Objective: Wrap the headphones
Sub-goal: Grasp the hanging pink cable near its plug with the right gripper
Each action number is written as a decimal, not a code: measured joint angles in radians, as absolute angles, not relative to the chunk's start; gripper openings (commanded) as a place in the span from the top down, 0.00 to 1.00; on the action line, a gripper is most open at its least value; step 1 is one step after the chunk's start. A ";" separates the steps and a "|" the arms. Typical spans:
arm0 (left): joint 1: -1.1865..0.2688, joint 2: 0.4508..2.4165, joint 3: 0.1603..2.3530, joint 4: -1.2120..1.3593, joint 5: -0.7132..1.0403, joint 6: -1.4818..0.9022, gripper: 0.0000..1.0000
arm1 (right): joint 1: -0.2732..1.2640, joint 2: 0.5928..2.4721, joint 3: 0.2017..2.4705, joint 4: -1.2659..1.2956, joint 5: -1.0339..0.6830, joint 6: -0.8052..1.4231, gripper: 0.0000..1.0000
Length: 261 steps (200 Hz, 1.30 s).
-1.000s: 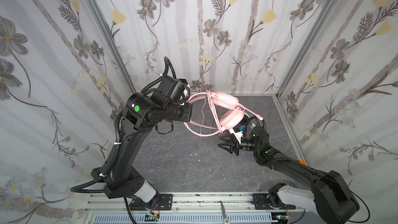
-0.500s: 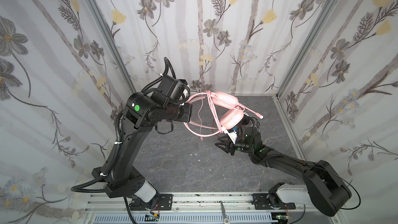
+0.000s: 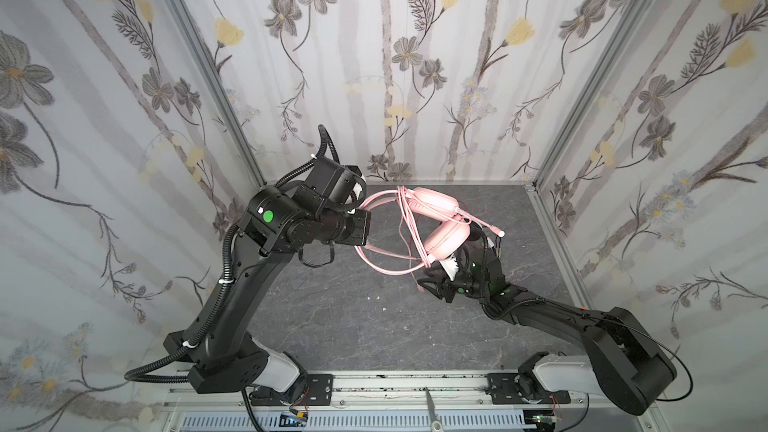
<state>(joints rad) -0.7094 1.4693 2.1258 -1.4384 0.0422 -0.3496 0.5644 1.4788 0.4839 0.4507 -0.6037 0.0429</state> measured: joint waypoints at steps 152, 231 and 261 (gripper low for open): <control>-0.709 1.476 2.161 -1.440 0.041 -0.352 1.00 | 0.595 1.778 0.693 0.315 -0.521 0.005 0.51; -0.709 1.484 2.168 -1.443 0.041 -0.351 1.00 | 0.600 1.972 0.844 0.336 -0.596 -0.027 0.55; -0.709 1.492 2.175 -1.451 0.041 -0.351 1.00 | 0.612 1.984 0.829 0.373 -0.631 -0.027 0.55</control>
